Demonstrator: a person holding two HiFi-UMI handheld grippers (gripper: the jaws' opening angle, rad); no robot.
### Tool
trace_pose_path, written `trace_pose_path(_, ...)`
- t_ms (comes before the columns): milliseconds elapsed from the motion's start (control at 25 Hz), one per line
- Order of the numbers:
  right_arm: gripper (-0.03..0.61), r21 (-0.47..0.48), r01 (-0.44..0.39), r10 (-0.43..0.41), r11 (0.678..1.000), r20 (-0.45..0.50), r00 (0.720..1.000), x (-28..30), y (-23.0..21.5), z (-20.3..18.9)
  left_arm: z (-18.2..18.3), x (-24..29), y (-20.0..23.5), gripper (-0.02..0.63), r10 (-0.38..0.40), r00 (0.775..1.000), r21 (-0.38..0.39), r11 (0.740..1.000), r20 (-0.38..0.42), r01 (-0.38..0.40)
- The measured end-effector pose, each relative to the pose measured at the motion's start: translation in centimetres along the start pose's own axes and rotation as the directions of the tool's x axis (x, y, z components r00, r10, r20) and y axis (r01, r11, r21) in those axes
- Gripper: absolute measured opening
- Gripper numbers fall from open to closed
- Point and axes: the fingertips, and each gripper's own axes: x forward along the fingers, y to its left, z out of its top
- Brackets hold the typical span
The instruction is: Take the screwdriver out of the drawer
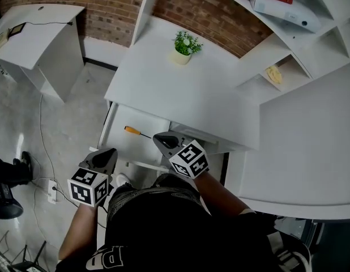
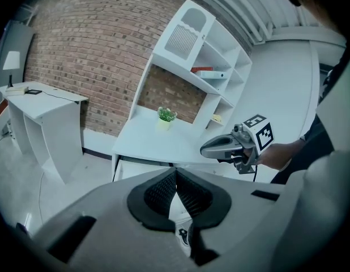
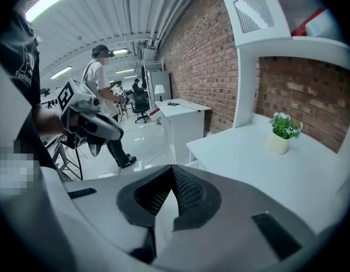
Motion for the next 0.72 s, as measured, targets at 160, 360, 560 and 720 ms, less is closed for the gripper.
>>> trace_pose_path(160, 0.005, -0.007, -0.006, 0.006, 1.000, -0.036, 0.999, 1.5, -1.0, -0.6, -0.8, 0.9, 0.8, 0.017, 0.009, 1.000, -0.021, 1.000, -0.015, -0.010)
trace_pose_path(360, 0.005, -0.040, -0.042, 0.038, 0.998, -0.092, 0.995, 4.4, -2.2, -2.5, -2.3, 1.6, 2.0, 0.017, 0.068, 0.998, -0.079, 0.994, -0.016, -0.069)
trace_pose_path(560, 0.005, -0.077, -0.094, 0.082, 0.993, -0.143, 0.986, 8.2, -3.5, -4.4, -3.6, 1.5, 3.1, 0.017, 0.148, 0.989, -0.138, 0.979, -0.016, -0.149)
trace_pose_path(720, 0.005, -0.071, -0.132, 0.117, 0.989, -0.192, 0.974, 10.9, -4.4, -6.5, -4.4, 1.6, 4.1, 0.017, 0.211, 0.977, -0.189, 0.959, -0.018, -0.211)
